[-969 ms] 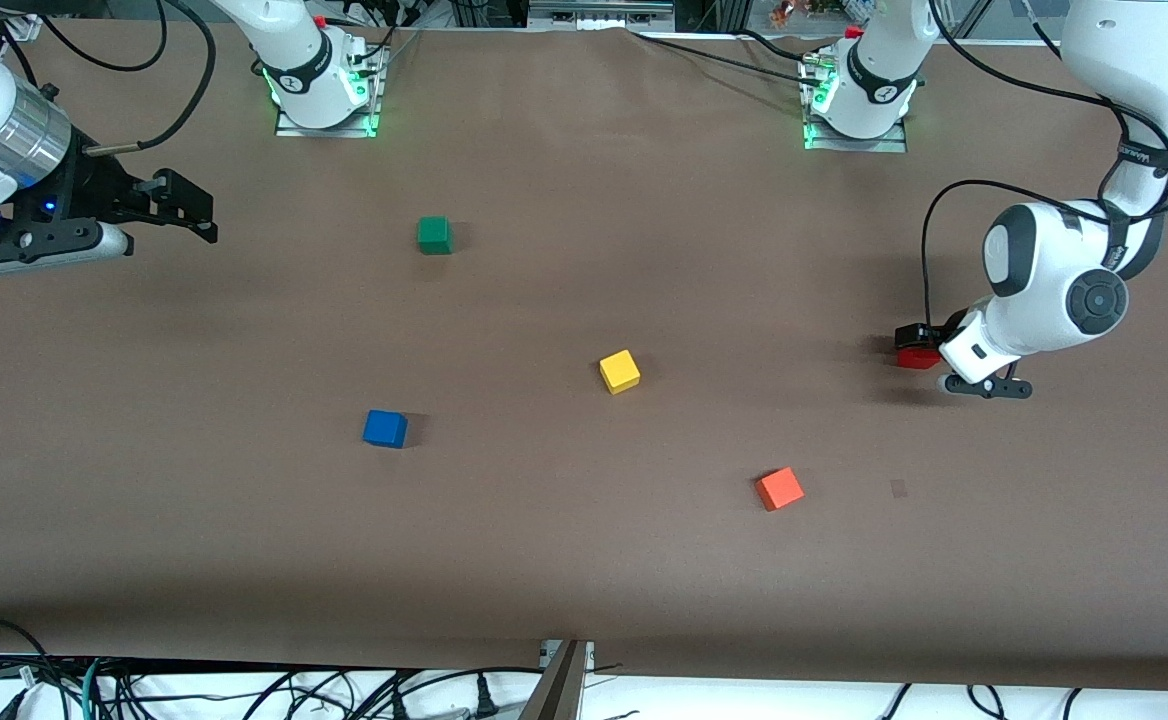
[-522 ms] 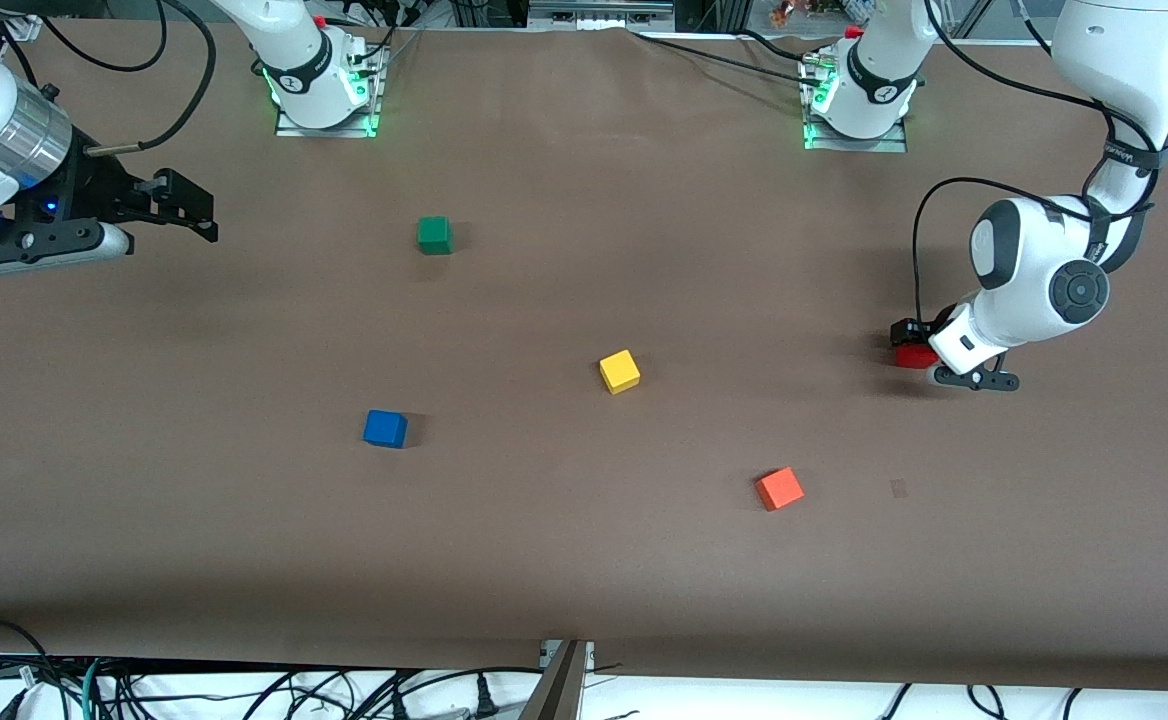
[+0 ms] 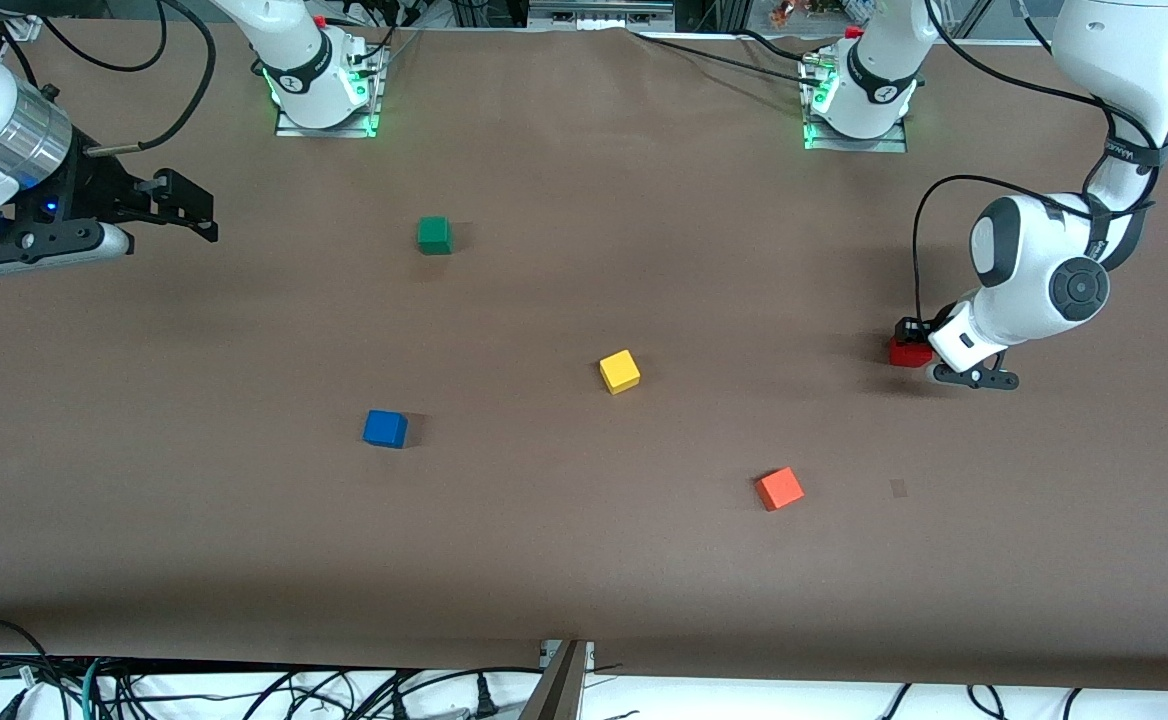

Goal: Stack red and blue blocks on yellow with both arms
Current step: 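Reach the left gripper down to the red block and grasp it, then carry the red block with the left gripper over the yellow block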

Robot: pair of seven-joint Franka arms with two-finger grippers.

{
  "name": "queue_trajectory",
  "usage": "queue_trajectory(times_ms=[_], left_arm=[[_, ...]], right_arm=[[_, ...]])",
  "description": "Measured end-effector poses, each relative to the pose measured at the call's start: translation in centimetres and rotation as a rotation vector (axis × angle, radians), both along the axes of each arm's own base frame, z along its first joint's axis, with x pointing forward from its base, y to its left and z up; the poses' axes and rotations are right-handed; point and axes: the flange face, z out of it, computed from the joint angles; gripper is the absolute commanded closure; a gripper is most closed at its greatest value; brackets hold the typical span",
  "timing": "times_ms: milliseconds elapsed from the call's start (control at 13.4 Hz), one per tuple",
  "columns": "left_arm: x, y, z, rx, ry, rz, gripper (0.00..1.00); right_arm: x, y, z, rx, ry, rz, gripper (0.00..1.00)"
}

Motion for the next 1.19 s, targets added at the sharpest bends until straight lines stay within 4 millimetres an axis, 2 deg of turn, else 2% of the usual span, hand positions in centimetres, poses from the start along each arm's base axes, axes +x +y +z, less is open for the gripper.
queue_trajectory(times_ms=[149, 373, 522, 596, 745, 894, 969, 1192], left_arm=[[2.6, -2.9, 4.1, -0.014, -0.014, -0.048, 0.95], [6.2, -8.8, 11.1, -0.026, -0.038, -0.046, 0.94], [7.0, -14.7, 14.1, -0.035, -0.052, -0.016, 0.94], [7.0, -18.6, 15.1, -0.036, -0.061, 0.034, 0.94], [6.5, -26.6, 15.8, -0.041, -0.065, 0.136, 0.94], [5.5, -33.4, 14.9, -0.046, -0.050, 0.197, 0.94], [5.3, -35.7, 14.3, -0.048, -0.041, 0.224, 0.94], [5.4, -39.3, 11.8, -0.050, -0.012, 0.283, 0.94]], right_arm=[[0.0, 0.0, 0.0, 0.000, 0.000, 0.000, 0.00], [0.0, 0.0, 0.0, 0.000, 0.000, 0.000, 0.00], [0.0, 0.0, 0.0, 0.000, 0.000, 0.000, 0.00], [0.0, 0.0, 0.0, 0.000, 0.000, -0.001, 0.00], [0.0, 0.0, 0.0, 0.000, -0.001, -0.001, 0.00], [0.0, 0.0, 0.0, 0.000, -0.001, 0.000, 0.00], [0.0, 0.0, 0.0, 0.000, -0.001, 0.000, 0.00], [0.0, 0.0, 0.0, 0.000, -0.001, 0.000, 0.00]])
